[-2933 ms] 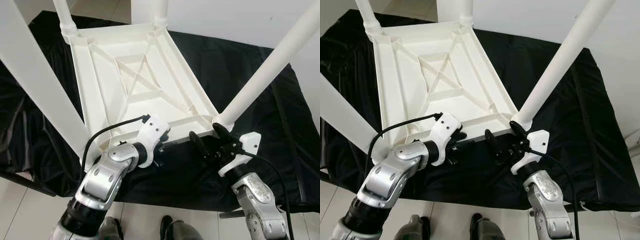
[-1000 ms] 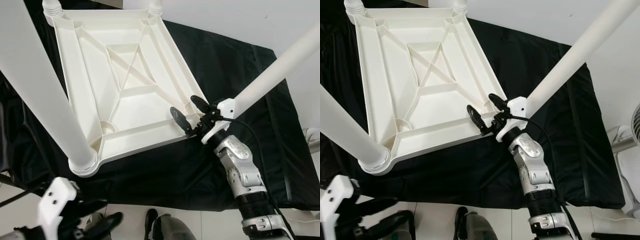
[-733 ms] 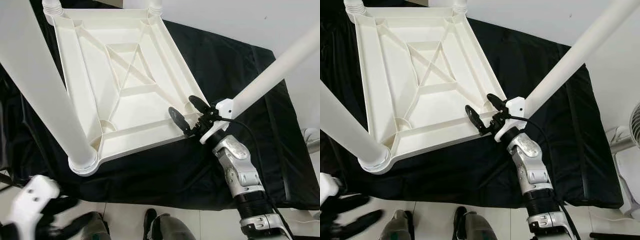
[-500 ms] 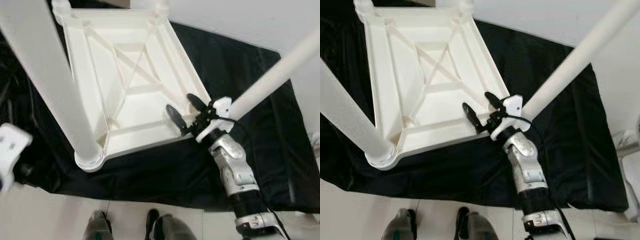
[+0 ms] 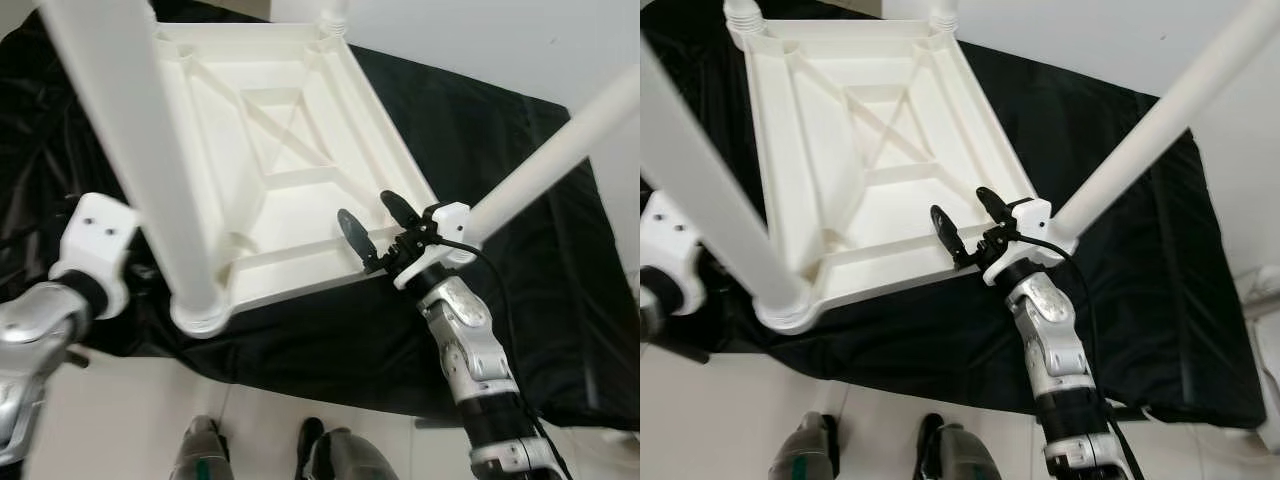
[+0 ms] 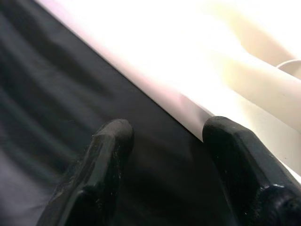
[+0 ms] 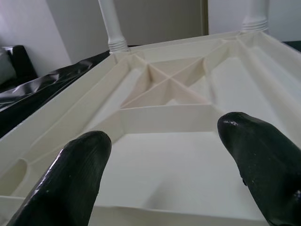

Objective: Building children table

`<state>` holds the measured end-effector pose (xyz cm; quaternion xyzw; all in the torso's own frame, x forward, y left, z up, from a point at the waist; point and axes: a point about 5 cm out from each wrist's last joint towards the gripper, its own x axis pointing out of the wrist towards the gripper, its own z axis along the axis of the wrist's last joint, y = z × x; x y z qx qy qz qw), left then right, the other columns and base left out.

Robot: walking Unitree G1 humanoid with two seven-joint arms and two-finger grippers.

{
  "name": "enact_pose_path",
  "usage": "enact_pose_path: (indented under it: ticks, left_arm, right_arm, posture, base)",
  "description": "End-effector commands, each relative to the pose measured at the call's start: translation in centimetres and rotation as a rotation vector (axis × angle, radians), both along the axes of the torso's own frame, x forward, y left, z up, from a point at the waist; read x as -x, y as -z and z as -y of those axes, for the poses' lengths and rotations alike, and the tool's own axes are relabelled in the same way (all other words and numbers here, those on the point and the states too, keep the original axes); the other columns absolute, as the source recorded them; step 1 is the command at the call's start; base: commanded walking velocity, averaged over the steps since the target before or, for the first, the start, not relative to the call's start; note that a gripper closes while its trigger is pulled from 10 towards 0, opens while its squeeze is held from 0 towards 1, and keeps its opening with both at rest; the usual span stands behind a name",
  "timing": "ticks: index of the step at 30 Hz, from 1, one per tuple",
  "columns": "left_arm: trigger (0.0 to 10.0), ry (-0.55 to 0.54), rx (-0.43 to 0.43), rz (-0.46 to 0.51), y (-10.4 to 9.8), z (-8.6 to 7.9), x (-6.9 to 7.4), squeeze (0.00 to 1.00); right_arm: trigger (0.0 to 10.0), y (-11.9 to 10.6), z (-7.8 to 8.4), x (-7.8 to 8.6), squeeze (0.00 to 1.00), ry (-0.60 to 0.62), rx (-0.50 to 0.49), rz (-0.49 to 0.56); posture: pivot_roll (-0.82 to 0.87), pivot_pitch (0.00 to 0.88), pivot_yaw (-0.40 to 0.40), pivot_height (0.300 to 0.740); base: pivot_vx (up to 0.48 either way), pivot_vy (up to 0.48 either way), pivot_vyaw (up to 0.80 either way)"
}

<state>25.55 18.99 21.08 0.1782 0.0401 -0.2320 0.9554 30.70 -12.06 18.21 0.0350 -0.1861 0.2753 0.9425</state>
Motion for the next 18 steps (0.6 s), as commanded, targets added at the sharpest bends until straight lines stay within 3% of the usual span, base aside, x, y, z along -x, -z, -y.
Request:
enact_pose_path:
  ticks: [1, 7, 9, 14, 16, 18]
  left_arm:
    - [10.0, 0.099, 0.017, -0.023, 0.8, 2.5, 0.1, 0.0]
    - [10.0, 0.146, 0.063, -0.037, 1.2, 4.4, -0.1, 0.0]
    - [10.0, 0.163, 0.112, -0.036, 1.1, 6.2, -0.7, 0.0]
    - [10.0, 0.178, 0.128, -0.035, 1.1, 7.1, -0.9, 0.0]
    - [10.0, 0.206, 0.141, -0.041, 1.2, 8.0, -1.0, 0.0]
    - [10.0, 0.213, 0.144, -0.041, 1.2, 8.3, -1.0, 0.0]
  right_arm:
    - [10.0, 0.5, 0.8, 0.5, 0.0, 0.049, -0.002, -0.009]
    - [10.0, 0.8, 1.4, 1.2, 0.0, 0.102, -0.036, -0.022]
    - [10.0, 0.5, 2.3, 1.9, 0.0, 0.149, -0.074, -0.022]
    - [10.0, 0.3, 2.8, 2.0, 0.0, 0.199, -0.068, -0.013]
    - [10.0, 0.3, 3.6, 2.1, 0.0, 0.297, -0.061, -0.015]
    - [10.0, 0.3, 3.8, 2.1, 0.0, 0.323, -0.06, -0.016]
  posture:
    - [0.19, 0.253, -0.114, 0.74]
    - [0.18, 0.254, -0.109, 0.74]
    - [0.16, 0.254, -0.091, 0.74]
    - [0.15, 0.25, -0.081, 0.74]
    - [0.15, 0.25, -0.081, 0.74]
    - [0.15, 0.25, -0.081, 0.74]
  base:
    - [0.0, 0.0, 0.0]
    - [0.0, 0.0, 0.0]
    - [0.0, 0.0, 0.0]
    - [0.0, 0.0, 0.0]
    - [0.0, 0.0, 0.0]
    - [0.0, 0.0, 0.0]
